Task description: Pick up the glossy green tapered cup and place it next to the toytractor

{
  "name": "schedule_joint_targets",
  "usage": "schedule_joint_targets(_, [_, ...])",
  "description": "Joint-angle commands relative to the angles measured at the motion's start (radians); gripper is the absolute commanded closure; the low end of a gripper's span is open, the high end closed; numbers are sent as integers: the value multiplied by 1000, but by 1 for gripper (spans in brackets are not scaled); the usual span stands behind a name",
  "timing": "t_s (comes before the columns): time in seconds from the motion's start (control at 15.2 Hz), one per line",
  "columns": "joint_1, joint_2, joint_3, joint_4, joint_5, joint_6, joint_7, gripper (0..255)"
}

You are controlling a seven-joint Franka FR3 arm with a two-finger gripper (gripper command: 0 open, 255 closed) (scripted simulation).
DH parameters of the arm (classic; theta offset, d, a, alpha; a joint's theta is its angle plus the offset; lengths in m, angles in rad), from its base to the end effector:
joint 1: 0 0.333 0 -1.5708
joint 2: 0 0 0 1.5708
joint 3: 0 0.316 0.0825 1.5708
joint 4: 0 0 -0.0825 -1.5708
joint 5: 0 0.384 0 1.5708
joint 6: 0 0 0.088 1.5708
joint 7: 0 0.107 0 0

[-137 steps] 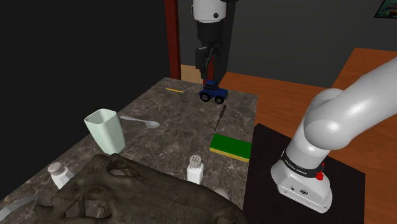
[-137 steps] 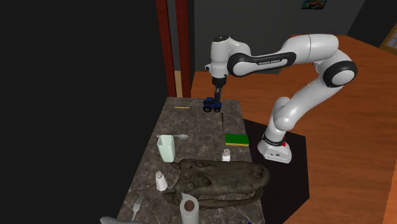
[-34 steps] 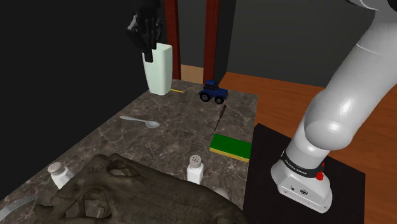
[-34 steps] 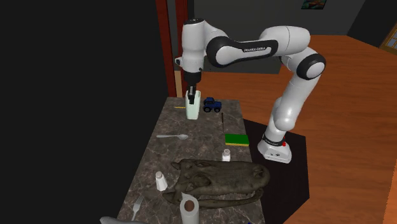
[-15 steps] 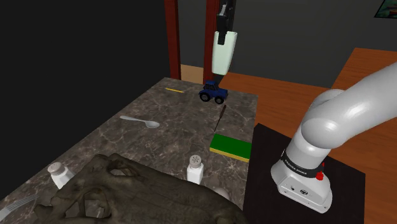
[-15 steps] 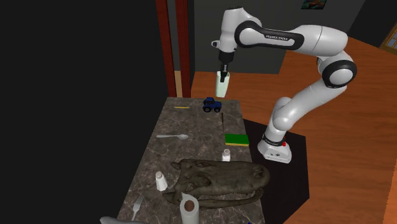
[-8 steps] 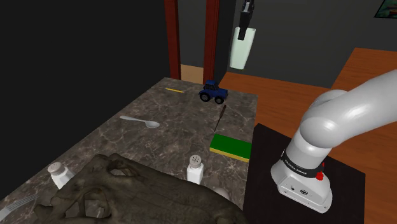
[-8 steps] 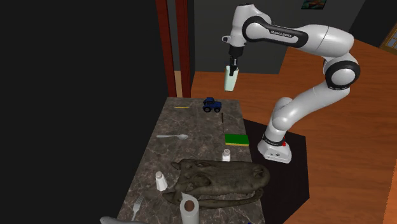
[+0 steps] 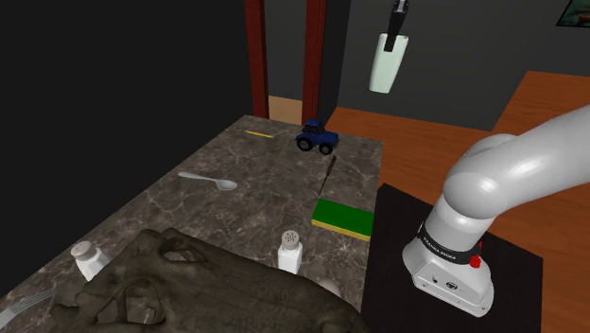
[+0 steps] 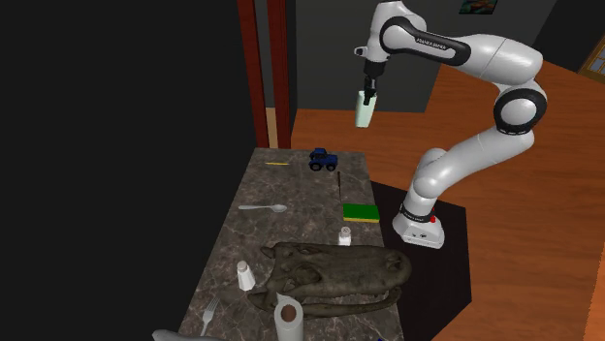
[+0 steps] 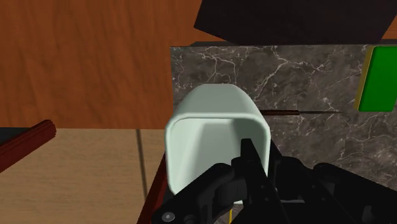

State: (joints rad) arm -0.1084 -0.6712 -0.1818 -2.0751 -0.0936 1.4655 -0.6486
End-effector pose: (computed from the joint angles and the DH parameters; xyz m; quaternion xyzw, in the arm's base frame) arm 0.3076 -0.1296 0.6700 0.9814 0.1897 0.0280 0.0025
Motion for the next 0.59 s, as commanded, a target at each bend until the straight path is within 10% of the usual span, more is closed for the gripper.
schedule_joint_targets(0.0, [-12, 0, -43, 11, -24, -7, -51, 255])
schedule_joint_targets(0.53, [-31, -11, -111, -45, -64, 46, -122, 255])
